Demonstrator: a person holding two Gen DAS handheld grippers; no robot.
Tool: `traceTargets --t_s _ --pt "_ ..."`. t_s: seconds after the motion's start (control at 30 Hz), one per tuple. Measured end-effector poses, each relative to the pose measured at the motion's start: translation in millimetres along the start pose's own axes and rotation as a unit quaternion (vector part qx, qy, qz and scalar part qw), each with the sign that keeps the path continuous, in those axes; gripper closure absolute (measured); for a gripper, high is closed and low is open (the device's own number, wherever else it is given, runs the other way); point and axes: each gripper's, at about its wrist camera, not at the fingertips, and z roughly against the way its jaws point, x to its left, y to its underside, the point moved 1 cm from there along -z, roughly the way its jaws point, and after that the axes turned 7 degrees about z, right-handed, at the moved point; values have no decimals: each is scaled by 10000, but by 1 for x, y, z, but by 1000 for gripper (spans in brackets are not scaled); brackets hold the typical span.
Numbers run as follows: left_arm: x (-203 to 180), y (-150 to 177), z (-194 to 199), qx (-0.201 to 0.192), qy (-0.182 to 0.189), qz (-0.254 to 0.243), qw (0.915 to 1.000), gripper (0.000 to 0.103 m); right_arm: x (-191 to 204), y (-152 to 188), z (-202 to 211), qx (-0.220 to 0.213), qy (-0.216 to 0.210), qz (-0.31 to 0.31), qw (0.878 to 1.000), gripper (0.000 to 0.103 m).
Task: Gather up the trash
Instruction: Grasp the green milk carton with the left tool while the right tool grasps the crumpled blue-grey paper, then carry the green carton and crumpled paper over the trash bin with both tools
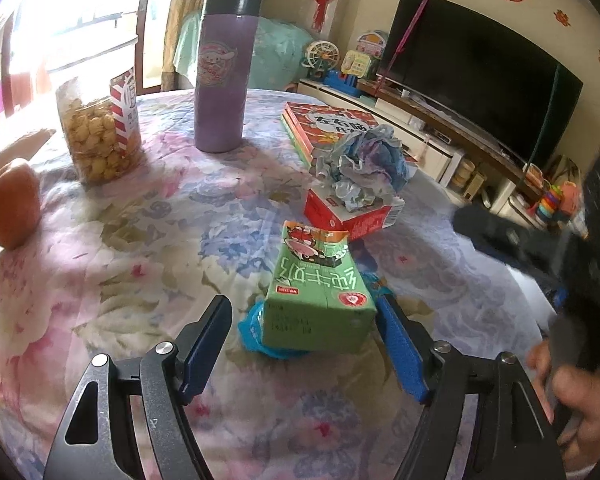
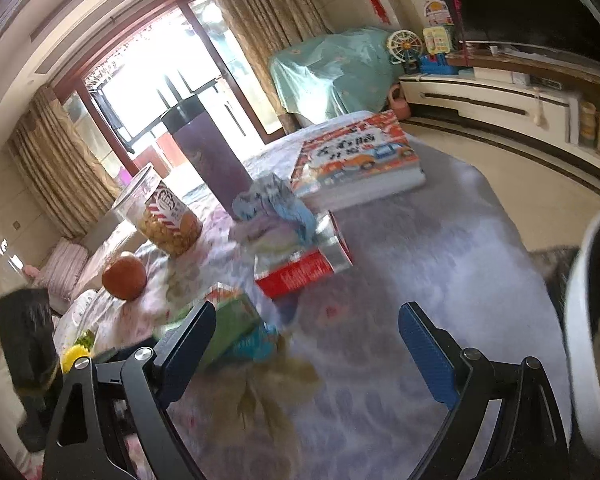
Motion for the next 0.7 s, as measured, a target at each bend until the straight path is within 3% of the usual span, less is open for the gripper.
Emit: traceTargets --t_s 0.1,0.37,0.43,0.47,0.7 --pt "3 -1 -9 106 75 -65 9999 53 5 -13 -19 -6 -31 88 10000 9" --pt "26 -2 -9 78 228 281 9993 54 15 -35 -64 -65 62 419 9991 11" --pt "29 -1 -9 69 225 324 9992 54 15 -35 -73 -9 121 501 9987 29" --pt "30 -1 -8 54 236 338 9991 54 14 -34 -77 55 172 509 9985 49" --pt "29 2 4 -70 305 416 9986 54 11 -24 -48 -95 104 403 9991 70"
